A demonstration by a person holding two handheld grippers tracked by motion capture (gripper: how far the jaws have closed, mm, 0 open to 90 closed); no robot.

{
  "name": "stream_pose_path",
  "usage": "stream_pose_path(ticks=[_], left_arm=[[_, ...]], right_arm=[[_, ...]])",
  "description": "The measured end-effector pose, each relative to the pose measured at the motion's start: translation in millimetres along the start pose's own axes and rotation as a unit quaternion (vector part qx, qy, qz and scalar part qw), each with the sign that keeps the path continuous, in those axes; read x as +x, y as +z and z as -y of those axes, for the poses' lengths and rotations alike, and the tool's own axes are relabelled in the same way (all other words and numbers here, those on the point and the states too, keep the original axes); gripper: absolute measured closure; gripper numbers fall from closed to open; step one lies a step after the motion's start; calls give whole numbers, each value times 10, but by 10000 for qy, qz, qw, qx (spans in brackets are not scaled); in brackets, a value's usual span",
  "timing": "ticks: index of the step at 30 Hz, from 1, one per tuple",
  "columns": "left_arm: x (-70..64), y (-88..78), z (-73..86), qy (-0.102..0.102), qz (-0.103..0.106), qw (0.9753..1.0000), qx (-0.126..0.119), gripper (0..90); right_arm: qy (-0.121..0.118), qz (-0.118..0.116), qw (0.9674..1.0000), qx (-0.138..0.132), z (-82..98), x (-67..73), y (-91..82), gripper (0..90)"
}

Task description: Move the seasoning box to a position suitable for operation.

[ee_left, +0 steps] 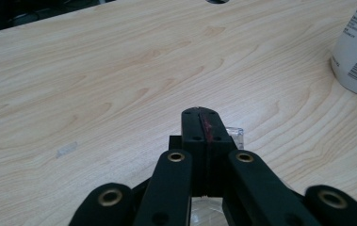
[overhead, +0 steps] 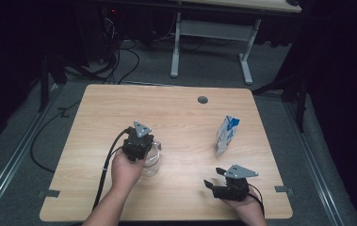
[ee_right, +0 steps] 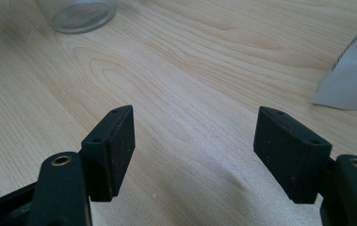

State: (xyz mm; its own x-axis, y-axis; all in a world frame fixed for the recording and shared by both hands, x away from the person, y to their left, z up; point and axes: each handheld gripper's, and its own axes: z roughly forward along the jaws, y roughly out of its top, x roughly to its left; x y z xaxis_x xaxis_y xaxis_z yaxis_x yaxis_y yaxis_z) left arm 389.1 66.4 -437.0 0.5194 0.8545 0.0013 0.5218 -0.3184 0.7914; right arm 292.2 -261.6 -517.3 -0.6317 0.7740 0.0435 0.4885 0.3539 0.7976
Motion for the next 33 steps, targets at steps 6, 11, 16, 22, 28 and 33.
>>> stream_pose_path(ticks=[6, 11, 16, 22, 28, 33], left_arm=[[139, -176, 82, -269, -40, 9988, -413, 899], [256, -338, 180, -419, -119, 9969, -662, 881], [448, -417, 411, -320, -23, 9950, -945, 846], [402, -369, 831, -631, -96, 9933, -960, 833], [415, -231, 1032, -516, -37, 9950, -852, 759], [416, -212, 1067, -392, 47, 9953, -881, 841]], right_arm=[[22, -5, 10000, -26, 1, -14, -17, 299], [57, -6, 10000, -2, 0, -22, -21, 299], [-36, -29, 10000, 43, -7, 5, -7, 289], [-71, -24, 9999, 68, -13, 24, 5, 261], [-36, -25, 10000, 25, -27, 35, -9, 253], [0, 63, 10000, 34, -19, 29, -4, 279]])
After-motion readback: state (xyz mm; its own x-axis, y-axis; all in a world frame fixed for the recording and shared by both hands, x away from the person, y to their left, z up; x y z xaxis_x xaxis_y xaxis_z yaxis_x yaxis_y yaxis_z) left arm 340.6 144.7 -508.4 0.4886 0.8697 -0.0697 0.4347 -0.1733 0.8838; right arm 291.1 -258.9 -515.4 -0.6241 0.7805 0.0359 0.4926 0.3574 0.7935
